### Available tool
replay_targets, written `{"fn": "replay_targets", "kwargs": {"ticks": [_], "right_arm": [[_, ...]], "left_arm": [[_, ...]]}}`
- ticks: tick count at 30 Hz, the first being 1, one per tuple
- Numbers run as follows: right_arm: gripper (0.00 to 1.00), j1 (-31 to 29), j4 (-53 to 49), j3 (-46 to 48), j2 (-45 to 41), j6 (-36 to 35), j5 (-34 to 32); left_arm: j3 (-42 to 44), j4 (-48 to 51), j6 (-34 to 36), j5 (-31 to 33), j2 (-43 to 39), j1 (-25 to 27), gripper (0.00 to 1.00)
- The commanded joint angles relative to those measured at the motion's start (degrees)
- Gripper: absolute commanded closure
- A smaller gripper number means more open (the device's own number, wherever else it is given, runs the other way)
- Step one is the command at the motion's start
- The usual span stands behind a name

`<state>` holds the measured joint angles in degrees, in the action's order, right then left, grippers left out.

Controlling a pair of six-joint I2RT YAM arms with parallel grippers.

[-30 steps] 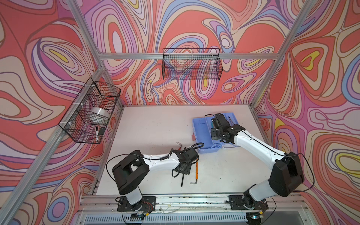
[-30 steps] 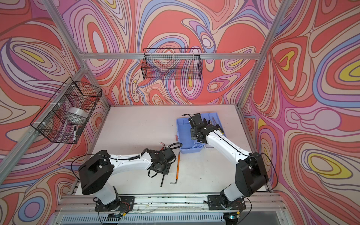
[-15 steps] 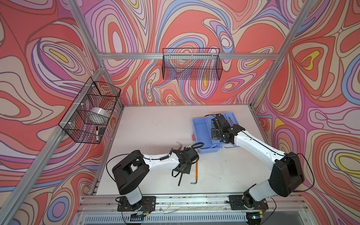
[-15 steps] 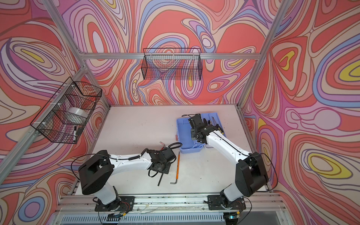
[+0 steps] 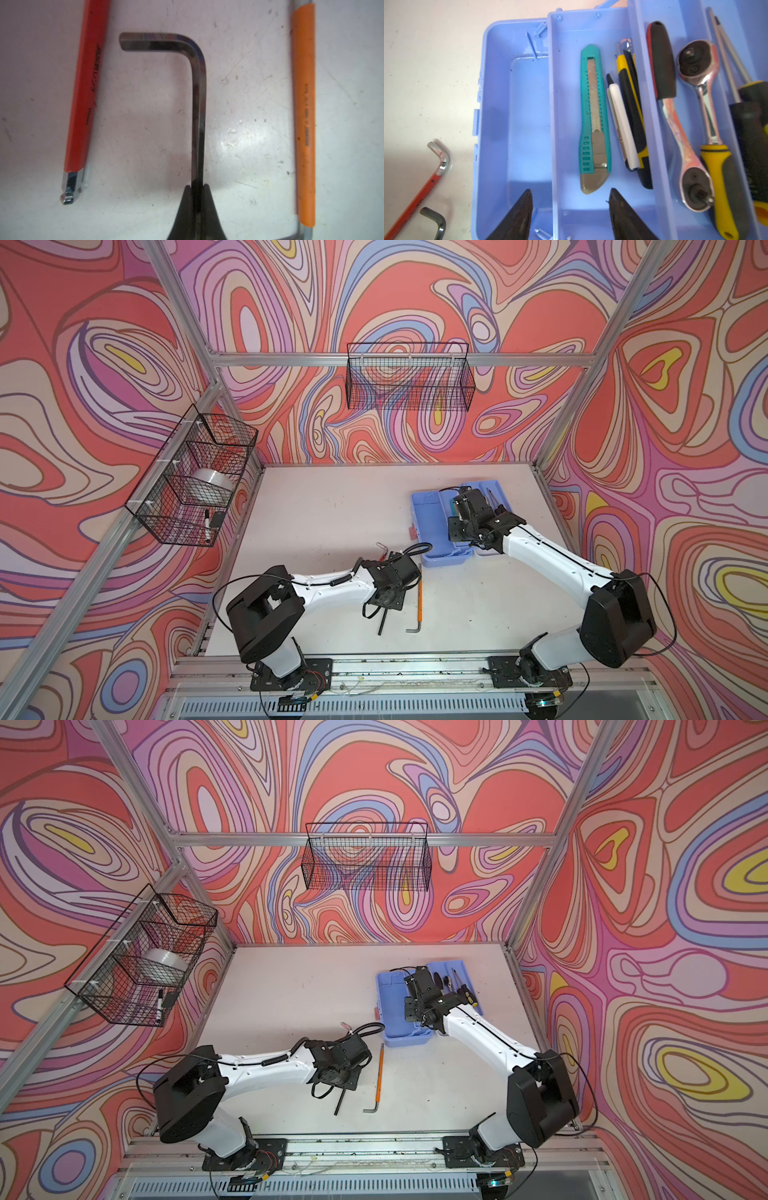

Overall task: Pack the tool kit
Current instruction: 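Lift the black hex key toward the box while the right gripper closes on it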

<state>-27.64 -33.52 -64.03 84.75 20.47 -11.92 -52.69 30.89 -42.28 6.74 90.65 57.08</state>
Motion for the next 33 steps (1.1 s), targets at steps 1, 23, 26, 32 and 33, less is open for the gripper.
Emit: {"fn": "replay_targets", "kwargs": {"ticks": [1, 23, 26, 32, 33], "right_arm": [[0.41, 0.3, 2.92, 1.65, -1.58, 1.63, 3.68], [0.48, -3.2, 24.29, 10.82, -1.29, 11.73, 25.83], [0.48, -3.87, 26.04, 11.1, -0.86, 12.44, 27.32], [0.5, -5.04, 28.45, 11.22, 0.6, 13.08, 31.32], [0.51, -5.31, 28.26, 10.99, 0.89, 13.0, 31.34]], "left_arm": [[0.6, 0.87, -1.31, 2.87, -3.48, 0.22, 1.0], [1.98, -13.61, -0.26, -4.22, -12.71, -3.18, 1.0], [1.96, -14.9, -0.26, -5.22, -12.11, -3.36, 1.0], [1.72, -18.34, -0.3, -6.44, -11.21, -4.03, 1.0], [1.53, -18.71, -0.32, -6.63, -11.11, -4.1, 1.0]]}}
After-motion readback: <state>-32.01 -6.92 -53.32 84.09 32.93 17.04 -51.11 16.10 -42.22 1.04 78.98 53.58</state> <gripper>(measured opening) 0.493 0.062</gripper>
